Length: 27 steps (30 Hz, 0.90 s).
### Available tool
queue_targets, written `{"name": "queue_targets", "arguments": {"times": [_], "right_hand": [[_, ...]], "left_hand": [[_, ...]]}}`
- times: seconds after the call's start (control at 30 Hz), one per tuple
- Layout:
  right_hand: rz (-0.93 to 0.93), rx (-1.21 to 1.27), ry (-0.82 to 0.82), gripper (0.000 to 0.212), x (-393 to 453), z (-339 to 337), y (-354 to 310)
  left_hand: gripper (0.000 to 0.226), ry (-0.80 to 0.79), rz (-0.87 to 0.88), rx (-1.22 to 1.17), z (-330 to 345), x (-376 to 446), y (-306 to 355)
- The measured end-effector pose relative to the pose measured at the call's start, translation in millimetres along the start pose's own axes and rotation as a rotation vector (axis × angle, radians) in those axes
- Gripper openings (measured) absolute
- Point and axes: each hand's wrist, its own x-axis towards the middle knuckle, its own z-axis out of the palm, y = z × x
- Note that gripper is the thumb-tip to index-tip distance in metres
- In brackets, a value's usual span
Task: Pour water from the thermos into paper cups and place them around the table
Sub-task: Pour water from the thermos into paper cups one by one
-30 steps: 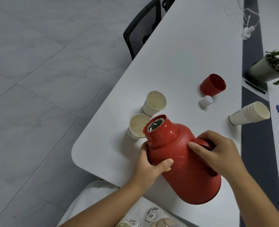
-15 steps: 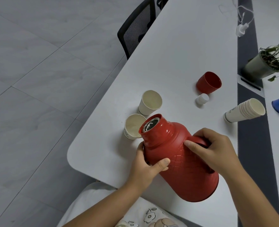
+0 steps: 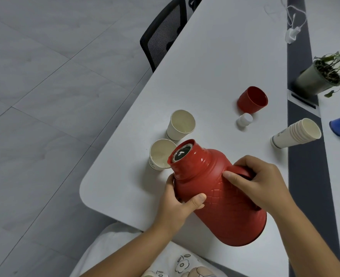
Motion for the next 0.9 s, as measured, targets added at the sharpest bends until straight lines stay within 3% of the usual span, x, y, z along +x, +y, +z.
{"name": "queue_targets", "arguments": {"times": [0.9], "right_hand": [[-0.018,-0.016,-0.016,0.021,2.7,-1.2,4.1]], "left_hand": [[0.05,0.025,-0.001,0.002,1.6,0.7,-3.5]]}}
